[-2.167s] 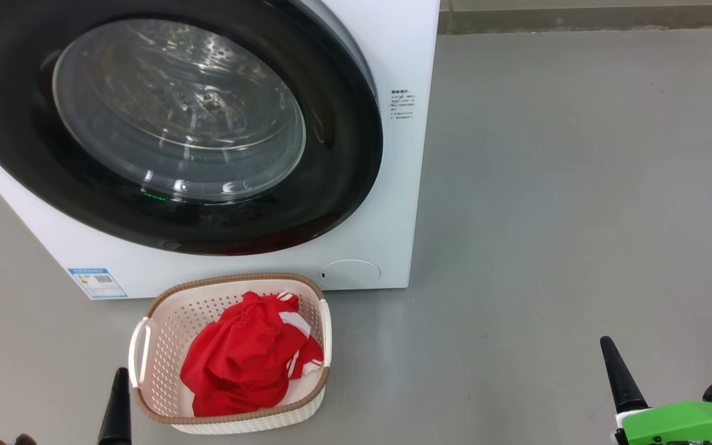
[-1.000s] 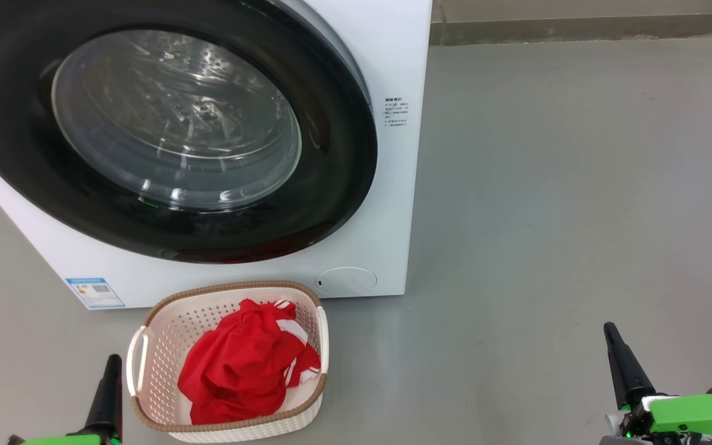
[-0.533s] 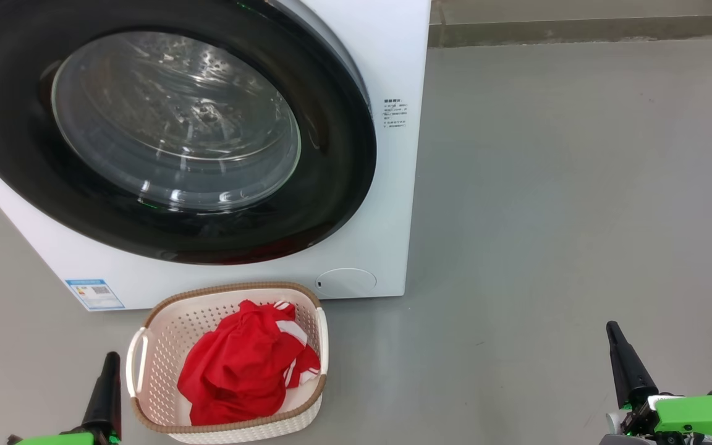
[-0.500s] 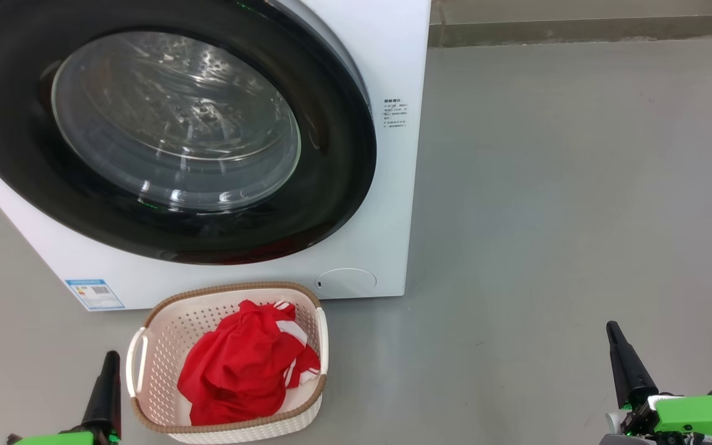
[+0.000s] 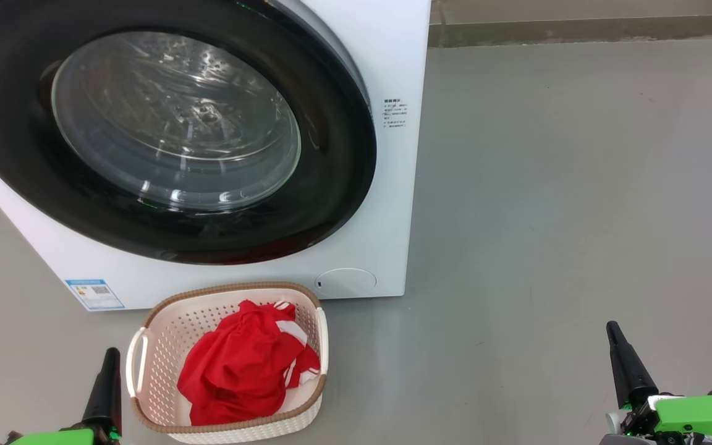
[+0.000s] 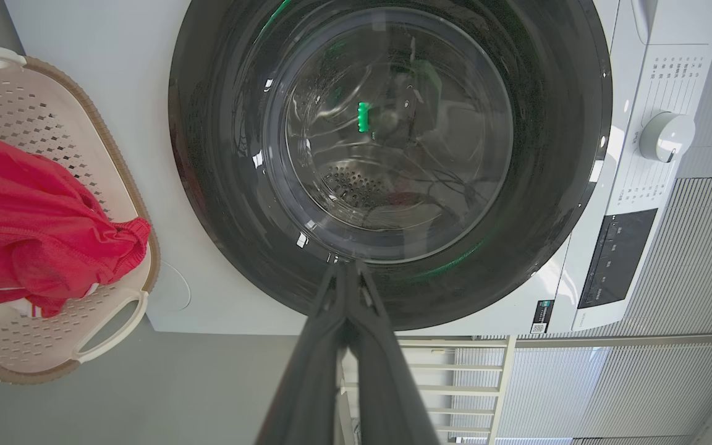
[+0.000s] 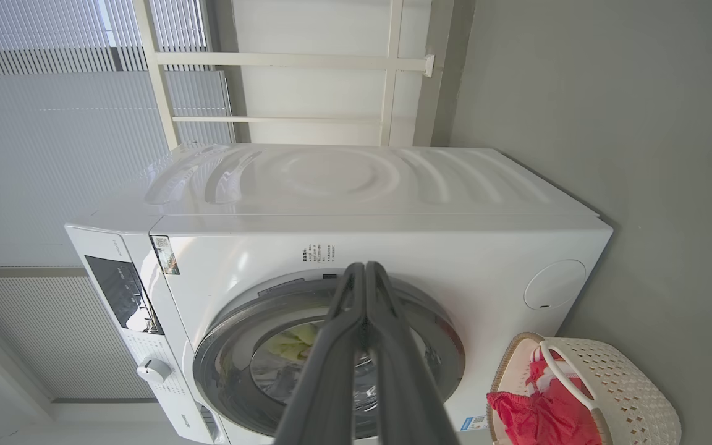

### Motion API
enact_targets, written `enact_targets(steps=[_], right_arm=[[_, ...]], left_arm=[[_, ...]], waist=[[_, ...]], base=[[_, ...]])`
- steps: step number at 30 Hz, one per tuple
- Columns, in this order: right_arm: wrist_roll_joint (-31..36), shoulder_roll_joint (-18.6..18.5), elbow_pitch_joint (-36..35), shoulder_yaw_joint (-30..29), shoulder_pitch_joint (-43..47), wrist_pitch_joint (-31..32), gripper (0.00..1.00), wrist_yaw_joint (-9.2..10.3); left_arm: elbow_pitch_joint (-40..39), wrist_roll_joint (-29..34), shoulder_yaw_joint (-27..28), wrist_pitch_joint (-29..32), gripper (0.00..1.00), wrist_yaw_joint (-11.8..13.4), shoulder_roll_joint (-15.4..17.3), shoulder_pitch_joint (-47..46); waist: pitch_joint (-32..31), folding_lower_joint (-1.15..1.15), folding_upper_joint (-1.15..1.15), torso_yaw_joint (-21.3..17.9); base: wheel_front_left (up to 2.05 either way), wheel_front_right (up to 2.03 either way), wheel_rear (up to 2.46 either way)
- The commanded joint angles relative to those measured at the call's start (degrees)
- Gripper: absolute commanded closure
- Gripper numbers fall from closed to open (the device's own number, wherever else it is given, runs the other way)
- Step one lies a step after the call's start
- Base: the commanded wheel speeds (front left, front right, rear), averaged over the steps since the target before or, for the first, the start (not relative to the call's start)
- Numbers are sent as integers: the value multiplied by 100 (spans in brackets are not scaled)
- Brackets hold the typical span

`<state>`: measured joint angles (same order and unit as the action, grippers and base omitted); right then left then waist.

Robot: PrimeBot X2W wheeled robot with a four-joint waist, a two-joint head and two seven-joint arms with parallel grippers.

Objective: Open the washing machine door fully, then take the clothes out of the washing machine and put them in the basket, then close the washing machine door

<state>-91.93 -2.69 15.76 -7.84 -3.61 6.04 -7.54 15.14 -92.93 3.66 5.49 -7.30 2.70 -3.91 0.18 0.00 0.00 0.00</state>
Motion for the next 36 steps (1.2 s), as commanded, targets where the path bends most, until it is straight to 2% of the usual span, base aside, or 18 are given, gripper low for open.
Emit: enact_targets(steps=[1, 36], right_arm=[[-21, -22, -174, 129, -258, 47, 100, 5], [-20, -21, -174, 127, -258, 49, 100, 5]], left_arm=[[-112, 7, 202, 33, 100, -19, 80, -221], [-111, 37, 237, 61, 100, -19, 56, -224]], waist=[[0, 0, 0, 0], [0, 0, 0, 0]], base=[[0, 0, 0], [0, 0, 0]])
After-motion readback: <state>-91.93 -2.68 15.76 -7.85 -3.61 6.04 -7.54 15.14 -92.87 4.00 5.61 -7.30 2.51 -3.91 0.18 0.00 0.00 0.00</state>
